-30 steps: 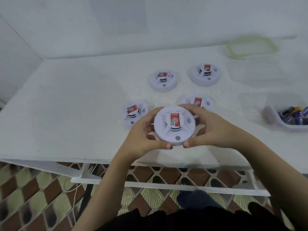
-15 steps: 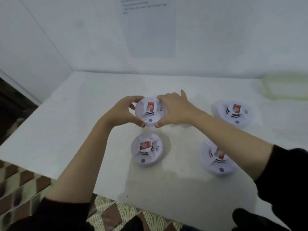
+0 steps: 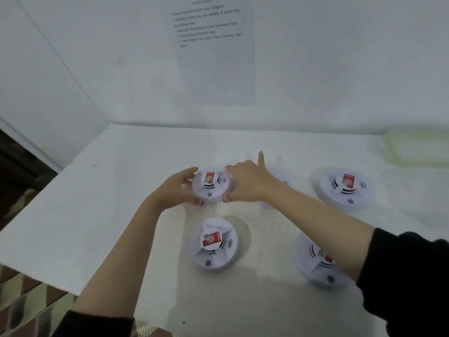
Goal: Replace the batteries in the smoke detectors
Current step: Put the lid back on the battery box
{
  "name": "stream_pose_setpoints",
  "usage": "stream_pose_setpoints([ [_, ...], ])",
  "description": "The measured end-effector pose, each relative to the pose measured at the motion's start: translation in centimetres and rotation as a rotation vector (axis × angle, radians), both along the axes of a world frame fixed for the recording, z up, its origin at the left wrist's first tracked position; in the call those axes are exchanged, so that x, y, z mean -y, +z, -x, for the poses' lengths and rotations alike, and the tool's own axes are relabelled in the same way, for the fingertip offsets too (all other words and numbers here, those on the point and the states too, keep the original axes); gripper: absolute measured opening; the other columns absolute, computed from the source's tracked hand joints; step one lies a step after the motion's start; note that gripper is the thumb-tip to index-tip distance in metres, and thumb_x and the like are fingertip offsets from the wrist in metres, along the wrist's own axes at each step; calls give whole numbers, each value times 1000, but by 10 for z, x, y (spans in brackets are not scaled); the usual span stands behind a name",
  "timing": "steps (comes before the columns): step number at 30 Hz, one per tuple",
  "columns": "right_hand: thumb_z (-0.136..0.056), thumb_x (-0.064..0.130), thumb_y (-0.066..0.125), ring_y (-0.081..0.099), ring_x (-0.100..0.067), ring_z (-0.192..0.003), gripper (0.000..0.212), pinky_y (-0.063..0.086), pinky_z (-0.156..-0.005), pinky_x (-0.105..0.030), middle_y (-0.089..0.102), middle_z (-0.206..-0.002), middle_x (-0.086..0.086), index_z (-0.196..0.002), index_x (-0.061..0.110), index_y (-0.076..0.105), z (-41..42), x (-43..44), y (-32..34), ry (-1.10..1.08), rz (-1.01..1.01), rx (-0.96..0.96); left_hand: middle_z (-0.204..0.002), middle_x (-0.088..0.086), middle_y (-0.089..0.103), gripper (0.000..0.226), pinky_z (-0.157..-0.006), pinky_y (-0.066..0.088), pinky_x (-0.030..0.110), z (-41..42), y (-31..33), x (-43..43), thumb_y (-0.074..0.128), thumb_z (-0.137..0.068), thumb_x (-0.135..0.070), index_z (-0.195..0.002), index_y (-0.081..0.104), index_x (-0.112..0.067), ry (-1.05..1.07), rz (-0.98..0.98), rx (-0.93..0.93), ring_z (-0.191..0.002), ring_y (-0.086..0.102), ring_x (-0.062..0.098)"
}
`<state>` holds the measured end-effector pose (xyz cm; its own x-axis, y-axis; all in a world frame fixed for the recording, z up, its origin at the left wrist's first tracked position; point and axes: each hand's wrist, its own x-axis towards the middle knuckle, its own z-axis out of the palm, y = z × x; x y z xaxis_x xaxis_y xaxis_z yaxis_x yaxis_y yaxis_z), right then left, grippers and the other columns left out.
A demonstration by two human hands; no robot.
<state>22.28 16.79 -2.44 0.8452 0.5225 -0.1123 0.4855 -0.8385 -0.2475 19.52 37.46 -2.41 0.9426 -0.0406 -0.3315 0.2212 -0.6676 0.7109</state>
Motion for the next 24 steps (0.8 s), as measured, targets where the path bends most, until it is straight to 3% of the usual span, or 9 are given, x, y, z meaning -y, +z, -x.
stream_pose_setpoints([
  [2,-86,44,60,42,-27,-123,53,21,-112,-44,53,-127,-7,-129,16,47,15,15,3,-30,-131,-26,-134,0,52,115,-91,38,27,14,0,5,83,-43,-35,-147,38,-17,39,-7,63,-119,48,16],
  [4,-89,35,60,44,-21,-124,53,32,-102,-29,50,-134,-5,-136,16,45,35,34,6,-94,-339,-59,-142,1,48,93,-97,35,28,32,0,14,87,-64,-22,-145,41,-18,86,-34,190,-124,44,17],
  [7,-89,25,62,55,-13,-111,38,38,-94,-20,60,-122,-2,-124,13,58,69,65,14,-184,-530,-20,-143,2,48,70,-104,26,23,60,8,38,79,-78,-13,-140,49,-15,100,-151,480,-133,40,20],
  [9,-88,22,63,57,-6,-100,30,40,-91,-17,65,-115,0,-116,12,64,92,89,20,-240,-589,12,-134,-5,52,62,-100,26,20,75,18,59,77,-80,-12,-137,52,-17,73,-101,549,-126,44,13],
  [12,-87,21,64,57,0,-91,26,43,-88,-11,66,-102,7,-112,15,66,120,131,31,-330,-614,30,-125,-16,50,57,-96,31,17,89,30,91,76,-81,-15,-133,54,-25,-26,-9,563,-116,45,5],
  [14,-85,20,66,57,7,-84,22,40,-81,-2,65,-96,10,-107,16,68,135,161,41,-385,-610,65,-125,-15,54,53,-92,33,8,90,36,116,76,-81,-15,-129,57,-25,-111,50,582,-116,49,3],
  [16,-85,16,67,57,11,-80,18,40,-80,-1,67,-92,9,-103,16,70,146,191,51,-438,-605,108,-124,-15,58,48,-92,34,7,88,40,143,75,-82,-14,-126,60,-24,-182,83,593,-115,50,1],
  [20,-86,19,66,59,-7,-86,19,41,-78,-8,66,-94,3,-104,14,70,151,258,64,-561,-493,153,-118,-11,61,40,-82,33,-3,71,42,199,75,-83,-14,-121,64,-19,-353,77,620,-107,54,5],
  [24,-87,24,65,55,-10,-89,21,35,-74,-10,62,-96,3,-106,16,69,134,332,64,-707,-377,130,-119,-6,63,36,-78,34,-3,43,38,264,71,-86,-15,-122,64,-19,-433,87,535,-106,55,8],
])
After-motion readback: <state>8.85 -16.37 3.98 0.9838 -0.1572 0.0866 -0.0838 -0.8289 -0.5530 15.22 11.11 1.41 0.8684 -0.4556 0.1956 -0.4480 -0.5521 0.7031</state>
